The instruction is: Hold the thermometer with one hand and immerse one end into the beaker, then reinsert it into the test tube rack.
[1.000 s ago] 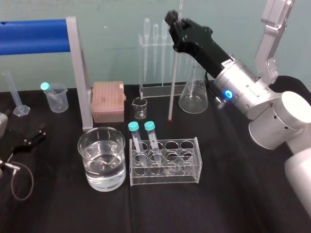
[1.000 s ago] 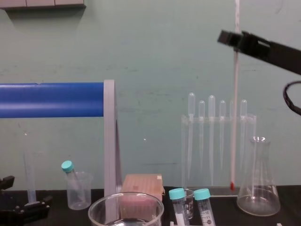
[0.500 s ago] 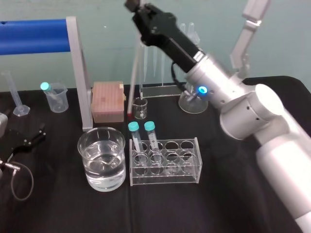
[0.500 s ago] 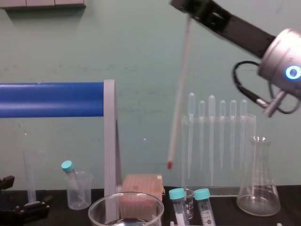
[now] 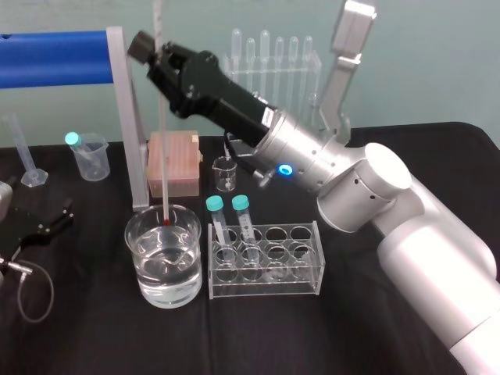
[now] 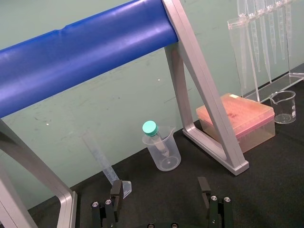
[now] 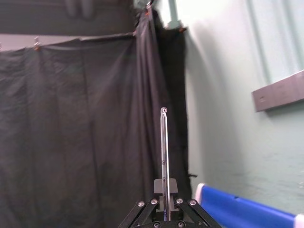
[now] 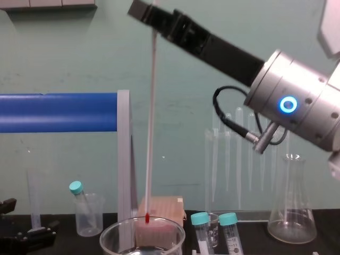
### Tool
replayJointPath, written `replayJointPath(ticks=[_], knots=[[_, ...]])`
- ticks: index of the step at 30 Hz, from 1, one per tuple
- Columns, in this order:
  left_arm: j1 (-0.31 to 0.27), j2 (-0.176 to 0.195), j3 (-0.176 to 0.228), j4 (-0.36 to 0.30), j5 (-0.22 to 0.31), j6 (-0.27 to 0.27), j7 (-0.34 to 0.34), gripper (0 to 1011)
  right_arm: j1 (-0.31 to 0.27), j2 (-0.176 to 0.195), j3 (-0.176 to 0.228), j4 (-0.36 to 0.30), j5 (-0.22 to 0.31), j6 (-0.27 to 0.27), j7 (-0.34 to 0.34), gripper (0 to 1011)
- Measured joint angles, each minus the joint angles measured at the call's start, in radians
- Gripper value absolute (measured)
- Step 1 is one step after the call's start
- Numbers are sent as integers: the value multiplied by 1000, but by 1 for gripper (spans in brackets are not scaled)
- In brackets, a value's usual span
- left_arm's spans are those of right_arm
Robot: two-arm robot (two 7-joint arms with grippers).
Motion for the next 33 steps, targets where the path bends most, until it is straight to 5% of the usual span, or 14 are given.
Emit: replayJointPath(ticks=[9,18,33], knots=[[0,0,0,0,0,0,0,1008,57,-4,-67,140,-26,-75,113,55],[0,0,0,0,0,0,0,1008,92,-34,-86,262,-19,-111,150,55],[0,0,0,0,0,0,0,1008,103,-57,-104,338,-37,-127,172,56]])
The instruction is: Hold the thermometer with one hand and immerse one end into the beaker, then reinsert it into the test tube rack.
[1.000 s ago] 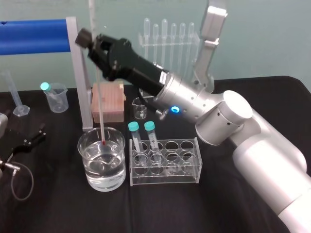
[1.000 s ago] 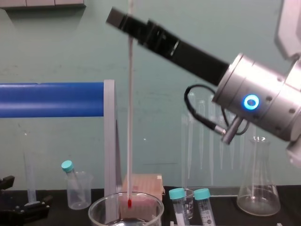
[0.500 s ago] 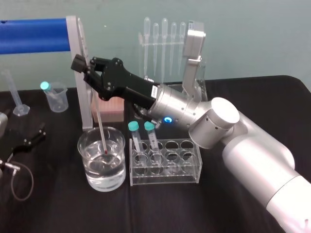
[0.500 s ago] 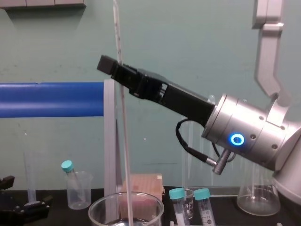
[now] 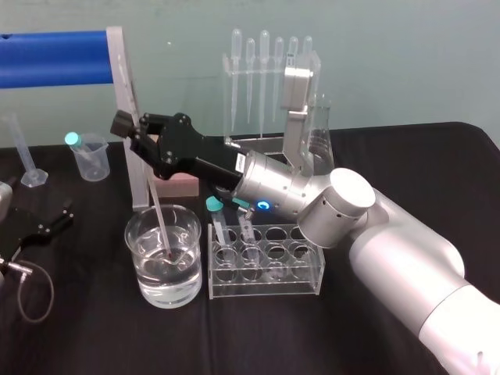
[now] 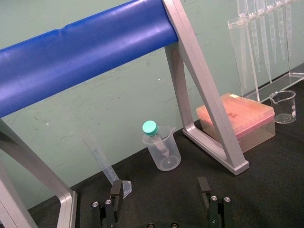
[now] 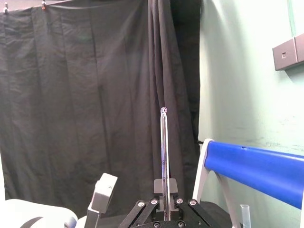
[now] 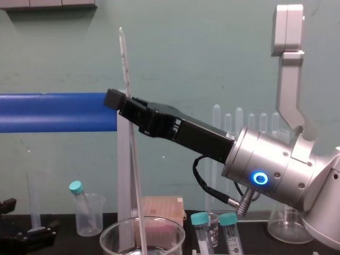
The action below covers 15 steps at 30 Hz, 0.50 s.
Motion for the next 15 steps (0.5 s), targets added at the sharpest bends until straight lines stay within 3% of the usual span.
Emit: replayJointPath(ticks=[15], knots=[[0,0,0,0,0,0,0,1008,-1,-1,3,13,-10,-3,-2,56]])
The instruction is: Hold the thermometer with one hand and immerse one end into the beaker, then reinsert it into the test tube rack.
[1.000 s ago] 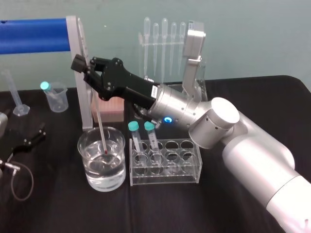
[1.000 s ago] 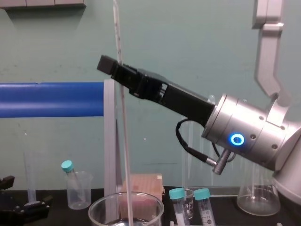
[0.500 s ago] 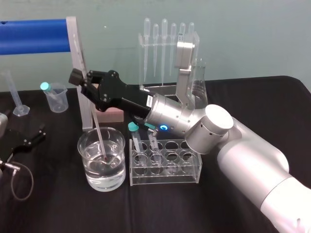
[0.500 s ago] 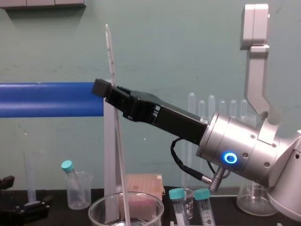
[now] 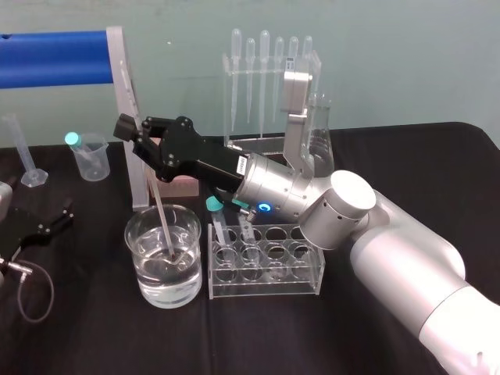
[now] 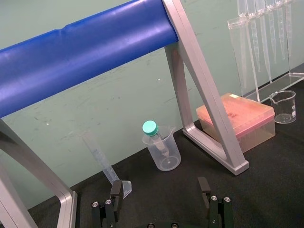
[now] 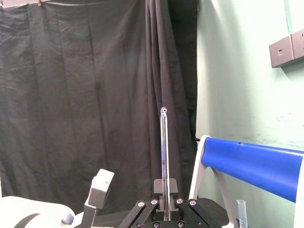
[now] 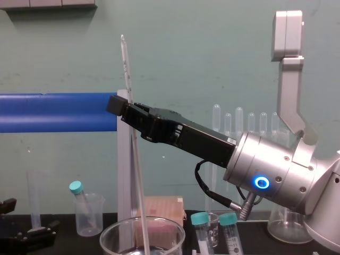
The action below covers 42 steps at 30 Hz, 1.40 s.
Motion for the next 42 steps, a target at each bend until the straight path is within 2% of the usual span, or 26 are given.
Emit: replayJointPath(ticks=[42], knots=[[0,0,0,0,0,0,0,1008,-1,0,0,-2,0,2,-1,56]])
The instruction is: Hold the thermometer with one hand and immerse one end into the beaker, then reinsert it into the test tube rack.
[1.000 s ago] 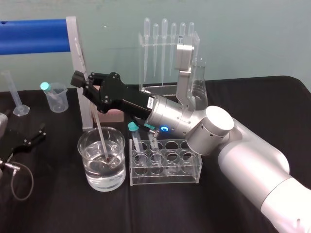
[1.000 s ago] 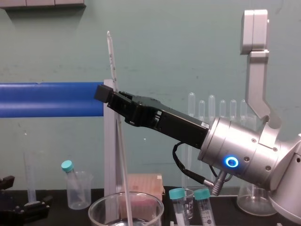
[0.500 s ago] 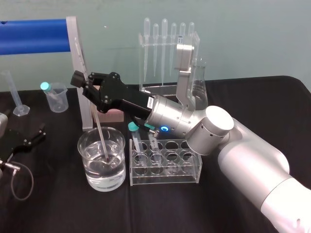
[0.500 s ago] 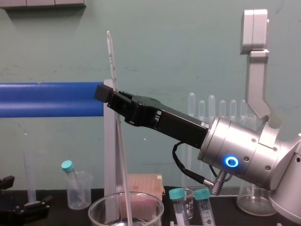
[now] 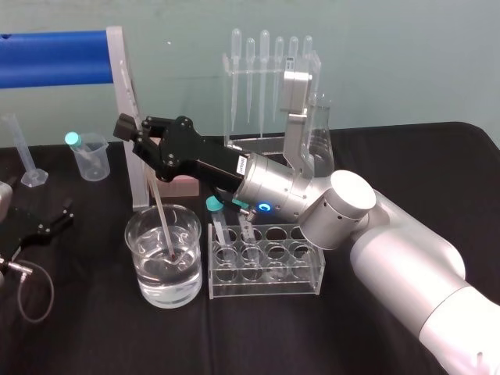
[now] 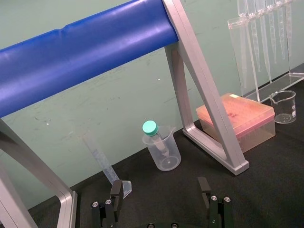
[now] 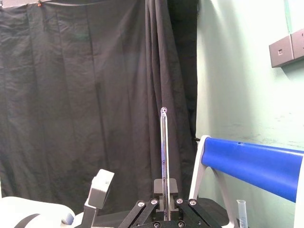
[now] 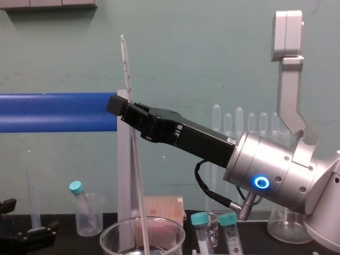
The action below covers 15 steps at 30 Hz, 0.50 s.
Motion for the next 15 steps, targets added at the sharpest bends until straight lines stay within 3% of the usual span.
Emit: replayJointPath(ticks=[15], knots=[[0,0,0,0,0,0,0,1008,0,0,0,0,0,0,0,55]])
